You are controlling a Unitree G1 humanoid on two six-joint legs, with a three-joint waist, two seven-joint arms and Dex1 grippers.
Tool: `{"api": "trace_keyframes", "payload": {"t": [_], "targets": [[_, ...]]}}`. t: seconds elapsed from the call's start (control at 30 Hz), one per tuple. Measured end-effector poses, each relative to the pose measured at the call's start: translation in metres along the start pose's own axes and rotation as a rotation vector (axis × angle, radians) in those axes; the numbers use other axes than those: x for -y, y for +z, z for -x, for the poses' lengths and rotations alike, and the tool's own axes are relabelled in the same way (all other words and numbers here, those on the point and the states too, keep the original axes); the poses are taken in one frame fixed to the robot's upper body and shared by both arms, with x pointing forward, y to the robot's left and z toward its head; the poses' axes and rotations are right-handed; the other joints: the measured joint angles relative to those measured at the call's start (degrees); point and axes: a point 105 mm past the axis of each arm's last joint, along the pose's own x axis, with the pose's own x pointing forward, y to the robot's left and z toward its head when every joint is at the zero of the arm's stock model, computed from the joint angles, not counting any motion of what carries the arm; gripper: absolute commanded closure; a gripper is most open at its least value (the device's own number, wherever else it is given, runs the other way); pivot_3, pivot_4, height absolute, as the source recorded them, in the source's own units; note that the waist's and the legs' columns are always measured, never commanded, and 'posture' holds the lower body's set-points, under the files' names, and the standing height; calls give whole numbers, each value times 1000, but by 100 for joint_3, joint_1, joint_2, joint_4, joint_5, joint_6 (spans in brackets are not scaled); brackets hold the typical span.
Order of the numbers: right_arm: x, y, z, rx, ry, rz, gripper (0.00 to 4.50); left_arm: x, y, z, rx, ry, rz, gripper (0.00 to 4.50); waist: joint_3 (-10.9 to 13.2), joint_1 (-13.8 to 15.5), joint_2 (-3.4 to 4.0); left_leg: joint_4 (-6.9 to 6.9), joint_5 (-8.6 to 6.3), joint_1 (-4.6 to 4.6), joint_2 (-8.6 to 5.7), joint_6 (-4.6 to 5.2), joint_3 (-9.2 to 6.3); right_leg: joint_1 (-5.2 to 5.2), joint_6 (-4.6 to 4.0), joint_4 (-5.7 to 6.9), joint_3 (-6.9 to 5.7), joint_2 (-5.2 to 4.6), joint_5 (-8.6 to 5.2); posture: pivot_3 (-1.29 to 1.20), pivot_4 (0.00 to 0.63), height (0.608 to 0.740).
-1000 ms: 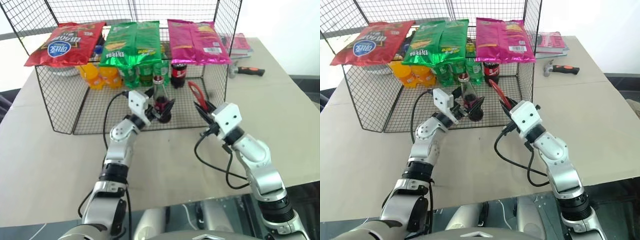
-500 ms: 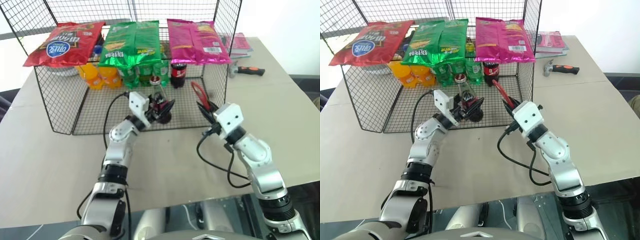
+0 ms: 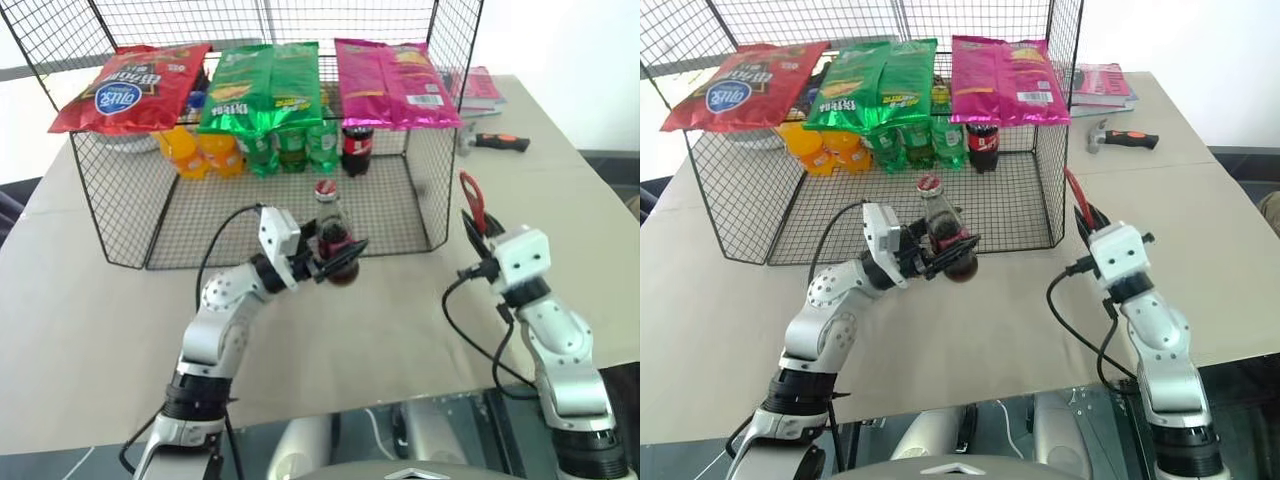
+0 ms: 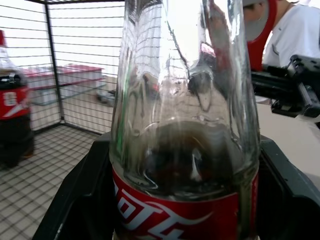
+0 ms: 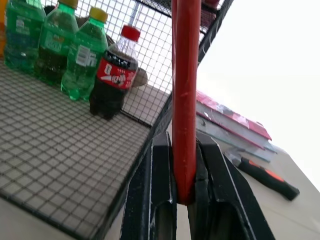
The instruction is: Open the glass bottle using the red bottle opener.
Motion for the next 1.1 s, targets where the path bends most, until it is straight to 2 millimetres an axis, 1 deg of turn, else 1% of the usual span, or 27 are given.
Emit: {"api": "trace_keyframes", "payload": {"t": [0.07,0.17,0.3,0.37,0.67,0.73,0.77,0.8,0.83,1.0,1.1], "targets": [[0,-1,2,-7,-6,1,4500,5,-4,-8,4,-4,-22,1820,-1,0,0,1,0,3,0,0,2,2,0,0,2,1,0,0,150,740],[1,-1,2,-8,-13,2,4500,8,-15,-14,-12,-3,-40,1820,-2,2,2,1,0,4,0,0,2,3,0,1,2,3,0,0,150,740],[1,0,2,-4,-16,10,4500,9,-24,-21,-17,-12,-62,1820,-2,3,2,1,0,3,0,0,2,3,0,0,2,3,0,0,150,740],[1,0,2,-5,-18,13,4500,14,-27,-25,-19,-38,-78,1820,-2,2,3,1,0,3,0,0,3,3,0,0,3,2,0,0,150,740],[1,-2,4,-14,-33,13,4500,18,-29,-23,-6,-70,-122,1820,-7,1,9,1,0,4,0,1,3,3,0,3,3,2,0,0,150,740],[0,-2,3,-14,-32,12,4500,19,-29,-22,-6,-79,-126,815,-7,0,10,2,0,4,0,1,3,3,0,3,3,2,0,0,150,740],[-1,-2,3,-14,-30,13,4500,19,-28,-22,5,-78,-116,541,-8,0,10,2,0,4,0,1,3,3,0,4,2,2,0,0,150,740],[-2,-2,3,-14,-28,12,4500,19,-26,-23,17,-78,-108,104,-12,0,11,2,0,4,0,1,3,3,0,4,2,2,0,0,150,740],[-2,-2,3,-13,-28,11,4500,19,-26,-23,20,-78,-107,46,-15,0,12,2,0,5,0,1,3,3,0,4,2,2,0,0,150,740],[-3,-1,2,-8,-26,8,4500,18,-22,-24,34,-70,-118,46,-16,0,13,4,0,7,0,1,3,6,0,7,2,2,0,0,150,740],[-4,0,1,-6,-22,6,4500,18,-12,-25,81,-68,-116,46,-16,-1,13,4,0,7,0,1,3,6,0,9,2,2,0,0,150,740]]}}
